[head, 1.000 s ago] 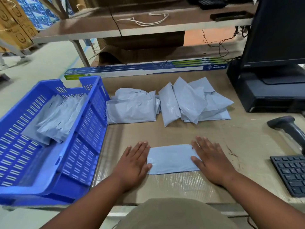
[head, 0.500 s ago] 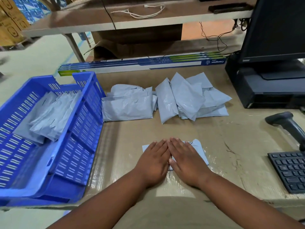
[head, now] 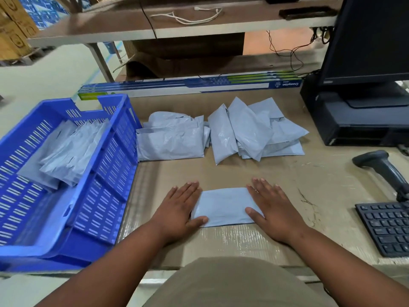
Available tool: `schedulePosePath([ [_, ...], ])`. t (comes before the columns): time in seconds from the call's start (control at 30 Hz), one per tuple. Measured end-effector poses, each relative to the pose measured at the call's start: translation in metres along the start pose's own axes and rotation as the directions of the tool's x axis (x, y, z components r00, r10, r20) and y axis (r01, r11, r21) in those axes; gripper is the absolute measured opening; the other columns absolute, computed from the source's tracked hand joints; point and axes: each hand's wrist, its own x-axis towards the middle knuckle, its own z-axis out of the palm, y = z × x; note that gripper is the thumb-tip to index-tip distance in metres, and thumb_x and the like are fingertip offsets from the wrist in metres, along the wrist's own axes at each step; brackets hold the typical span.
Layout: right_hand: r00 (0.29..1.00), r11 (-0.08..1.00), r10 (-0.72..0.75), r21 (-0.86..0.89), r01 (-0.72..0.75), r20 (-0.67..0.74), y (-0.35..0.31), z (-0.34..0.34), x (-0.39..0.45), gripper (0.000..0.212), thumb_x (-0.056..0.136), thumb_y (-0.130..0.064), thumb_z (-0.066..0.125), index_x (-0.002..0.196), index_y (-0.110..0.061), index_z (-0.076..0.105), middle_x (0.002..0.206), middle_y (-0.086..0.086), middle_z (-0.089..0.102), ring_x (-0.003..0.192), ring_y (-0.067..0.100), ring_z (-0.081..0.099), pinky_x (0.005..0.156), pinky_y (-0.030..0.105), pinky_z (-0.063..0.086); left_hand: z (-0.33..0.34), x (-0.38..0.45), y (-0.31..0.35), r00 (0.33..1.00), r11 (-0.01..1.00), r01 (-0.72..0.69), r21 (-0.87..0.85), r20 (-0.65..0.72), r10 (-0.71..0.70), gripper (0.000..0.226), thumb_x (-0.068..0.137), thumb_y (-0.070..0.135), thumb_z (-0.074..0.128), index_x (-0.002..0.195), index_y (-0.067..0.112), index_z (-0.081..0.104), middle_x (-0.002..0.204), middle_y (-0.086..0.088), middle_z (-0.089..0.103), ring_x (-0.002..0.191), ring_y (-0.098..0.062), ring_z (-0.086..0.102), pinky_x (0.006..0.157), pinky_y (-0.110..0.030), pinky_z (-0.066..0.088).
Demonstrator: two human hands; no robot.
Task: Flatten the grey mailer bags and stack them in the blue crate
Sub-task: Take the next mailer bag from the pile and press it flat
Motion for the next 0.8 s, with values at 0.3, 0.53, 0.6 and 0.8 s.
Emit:
schedulePosePath([
  [0.3, 0.987, 0.981, 0.015, 0.195, 0.016, -0.158, 0.004, 0.004, -0.006, 0.078, 0.101, -0.076, 0.03, 0.166, -0.035, 0.022, 0.175, -0.008, 0.016, 0.161, 0.013, 0.016, 0.13, 0.042, 0.021, -0.058, 0.062, 0.075, 0.962, 0.971, 0.177, 0.159, 0.181, -0.205, 0.082, 0.068, 0.073, 0.076, 0.137, 0.036, 0.051, 0.124, 0.003, 0.06, 0.117, -0.027, 0.058, 0.094, -0.048, 0.035],
  [0.53, 0.959, 0.967, -0.002, 0.244, 0.074, -0.283, 0.006, 0.005, -0.01, 0.065, 0.104, -0.055, 0.047, 0.162, -0.027, 0.037, 0.174, -0.002, 0.022, 0.16, 0.021, 0.021, 0.125, 0.048, 0.031, -0.101, 0.073, 0.074, 0.9, 0.966, 0.256, 0.033, 0.356, -0.25, 0.034, 0.084, 0.048, 0.082, 0.097, 0.023, 0.062, 0.102, 0.003, 0.06, 0.105, -0.024, 0.062, 0.076, -0.031, 0.043],
  [0.6, 0.961, 0.959, 0.001, 0.273, 0.078, -0.277, 0.006, 0.006, -0.012, 0.065, 0.104, -0.053, 0.052, 0.162, -0.03, 0.035, 0.174, -0.003, 0.021, 0.161, 0.021, 0.019, 0.126, 0.047, 0.032, -0.117, 0.066, 0.068, 0.882, 0.964, 0.265, 0.005, 0.404, -0.244, 0.028, 0.089, 0.04, 0.079, 0.093, 0.016, 0.066, 0.099, -0.001, 0.063, 0.095, -0.024, 0.062, 0.064, -0.03, 0.041],
  [0.8, 0.965, 0.896, -0.137, 0.387, 0.218, -0.225, -0.029, -0.011, -0.002, 0.058, 0.103, -0.042, 0.06, 0.157, -0.042, 0.038, 0.162, -0.021, 0.034, 0.148, 0.005, 0.037, 0.115, 0.035, 0.045, -0.152, 0.036, 0.048, 0.881, 0.931, 0.364, 0.025, 0.315, -0.353, 0.03, 0.087, 0.039, 0.082, 0.086, 0.011, 0.071, 0.092, -0.005, 0.068, 0.088, -0.025, 0.065, 0.067, -0.033, 0.046],
])
